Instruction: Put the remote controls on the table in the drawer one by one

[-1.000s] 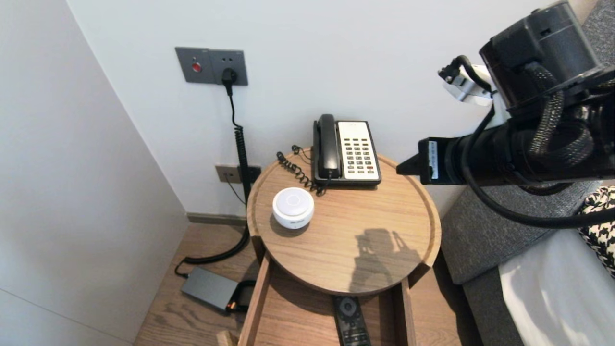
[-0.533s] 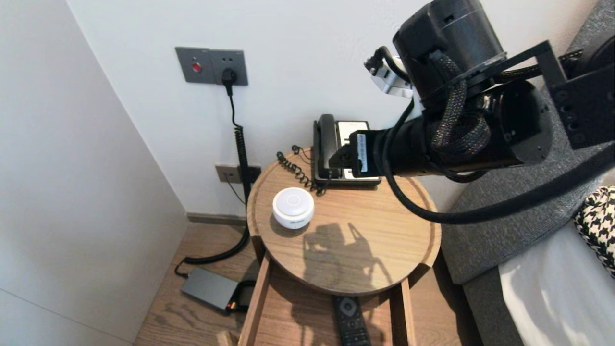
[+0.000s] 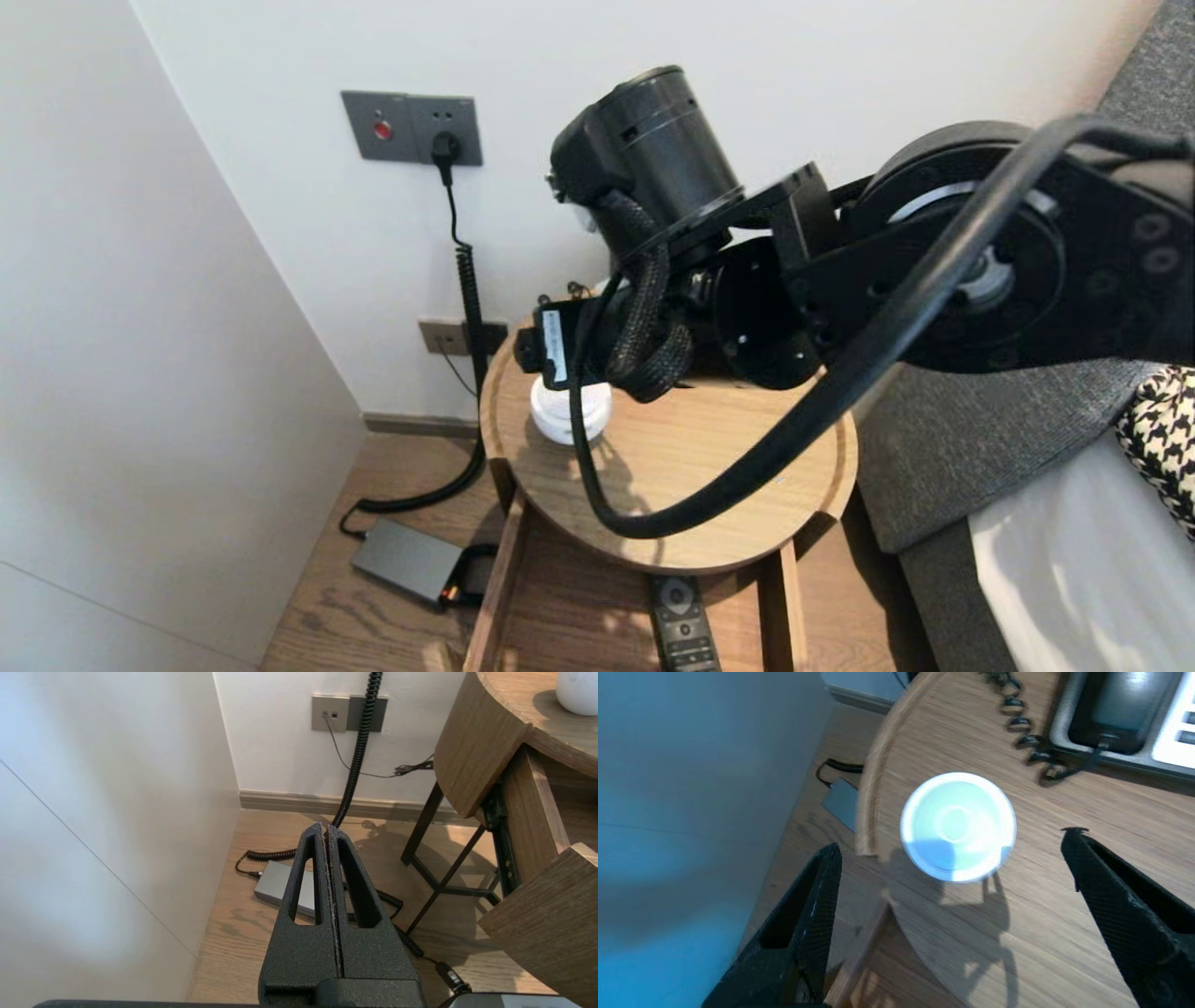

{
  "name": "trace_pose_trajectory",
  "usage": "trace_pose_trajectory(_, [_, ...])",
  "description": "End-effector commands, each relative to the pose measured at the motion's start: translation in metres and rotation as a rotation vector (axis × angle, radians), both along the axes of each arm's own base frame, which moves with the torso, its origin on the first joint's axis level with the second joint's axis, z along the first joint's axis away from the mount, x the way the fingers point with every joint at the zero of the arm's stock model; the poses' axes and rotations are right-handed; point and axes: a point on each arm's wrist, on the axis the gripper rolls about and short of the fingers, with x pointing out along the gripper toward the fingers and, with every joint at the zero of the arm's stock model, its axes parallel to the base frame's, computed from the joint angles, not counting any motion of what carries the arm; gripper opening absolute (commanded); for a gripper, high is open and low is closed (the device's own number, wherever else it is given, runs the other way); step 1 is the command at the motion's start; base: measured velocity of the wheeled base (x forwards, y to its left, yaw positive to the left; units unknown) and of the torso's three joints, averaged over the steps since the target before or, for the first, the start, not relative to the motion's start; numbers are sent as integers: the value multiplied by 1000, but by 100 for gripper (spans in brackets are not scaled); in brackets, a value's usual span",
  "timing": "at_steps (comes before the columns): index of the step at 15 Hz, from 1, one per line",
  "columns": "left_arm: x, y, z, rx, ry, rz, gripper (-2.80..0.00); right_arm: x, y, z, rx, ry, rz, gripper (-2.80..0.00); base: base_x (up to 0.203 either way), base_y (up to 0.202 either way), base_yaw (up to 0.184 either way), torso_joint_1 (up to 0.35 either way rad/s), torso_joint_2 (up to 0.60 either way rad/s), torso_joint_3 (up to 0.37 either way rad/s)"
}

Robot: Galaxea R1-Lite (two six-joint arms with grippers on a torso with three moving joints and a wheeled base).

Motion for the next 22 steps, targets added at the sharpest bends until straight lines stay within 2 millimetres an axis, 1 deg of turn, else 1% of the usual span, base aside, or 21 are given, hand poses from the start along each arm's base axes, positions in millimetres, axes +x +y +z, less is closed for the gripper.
trace_pose_trajectory(1, [1, 0, -4, 0, 12, 0, -280, 8, 17, -21, -45, 1, -23, 0, 0, 0, 0, 0, 0, 0])
trace_pose_trajectory(4, [1, 0, -4, 0, 12, 1, -280, 12, 25, -30, -81, -34, -68, 0, 0, 0, 0, 0, 0, 0])
trace_pose_trajectory(10, [1, 0, -4, 0, 13, 1, -280, 24, 40, -39, -23, -76, -79, 0, 0, 0, 0, 0, 0, 0])
trace_pose_trajectory(13, [1, 0, -4, 0, 14, 1, -280, 29, 39, -45, -29, -68, -94, 0, 0, 0, 0, 0, 0, 0])
trace_pose_trajectory(15, [1, 0, -4, 0, 14, 0, -280, 35, 38, -50, -57, -79, -141, 0, 0, 0, 0, 0, 0, 0])
trace_pose_trajectory(22, [1, 0, -4, 0, 14, 0, -280, 39, 42, -62, -77, -64, -158, 0, 0, 0, 0, 0, 0, 0])
